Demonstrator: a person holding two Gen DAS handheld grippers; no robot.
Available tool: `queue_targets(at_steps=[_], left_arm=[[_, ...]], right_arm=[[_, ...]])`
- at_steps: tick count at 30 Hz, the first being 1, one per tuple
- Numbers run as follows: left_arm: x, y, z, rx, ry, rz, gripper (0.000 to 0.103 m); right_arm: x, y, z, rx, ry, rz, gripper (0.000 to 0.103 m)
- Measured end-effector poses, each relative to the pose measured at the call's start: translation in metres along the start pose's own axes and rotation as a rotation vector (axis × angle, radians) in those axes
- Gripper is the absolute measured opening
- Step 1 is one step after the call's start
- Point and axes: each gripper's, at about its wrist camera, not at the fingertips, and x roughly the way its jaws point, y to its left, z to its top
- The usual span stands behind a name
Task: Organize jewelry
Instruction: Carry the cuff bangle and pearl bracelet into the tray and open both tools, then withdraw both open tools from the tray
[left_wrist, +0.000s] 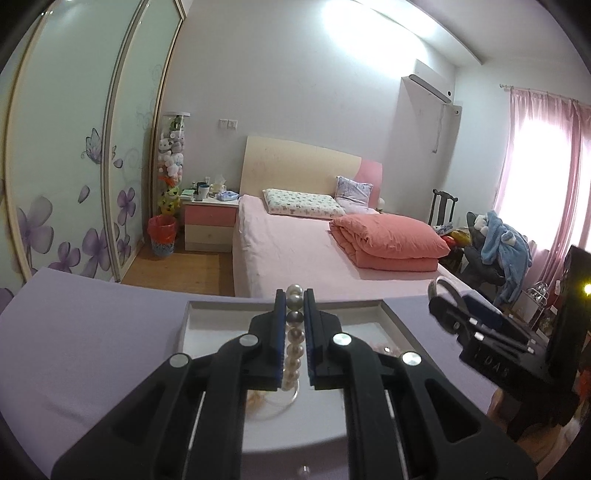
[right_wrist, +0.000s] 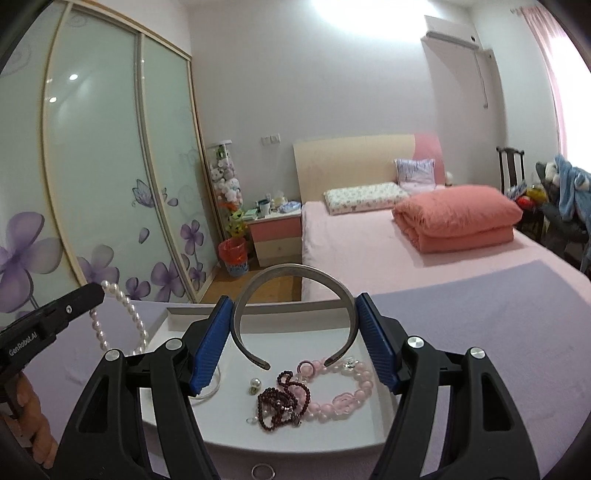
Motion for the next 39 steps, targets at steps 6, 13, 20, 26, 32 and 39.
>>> queue_targets(at_steps=[6,13,20,26,32,39], left_arm=[[0.027,0.006,-0.005,-0.009,0.023,0.002,0.010],[0.052,0.015,-0.016,-0.022,0.058,0.012,0.010],[0.068,0.017,-0.024,-0.030,0.080,0.013,0.010],[0.076,0.017,-0.030,-0.039,0.095,0.013,0.013],[0.078,0.021,-0.032,-0.043,0.101,0.025,0.014],[0.077,0.023,-0.031,-0.044,0.098,0.032,0.015]], right_arm=[[0.023,0.002,-0.013,-0.003,0.061,-0.008,0.068],[0.044,0.008,-0.022,-0.011,0.120,-0.020,0.068],[0.060,0.010,-0.024,-0.003,0.169,-0.011,0.069],[0.059,0.011,-0.022,-0.010,0.163,0.000,0.077],[0.061,0.011,-0.021,-0.008,0.160,0.000,0.077],[0.061,0.010,-0.020,-0.020,0.157,-0.002,0.077]])
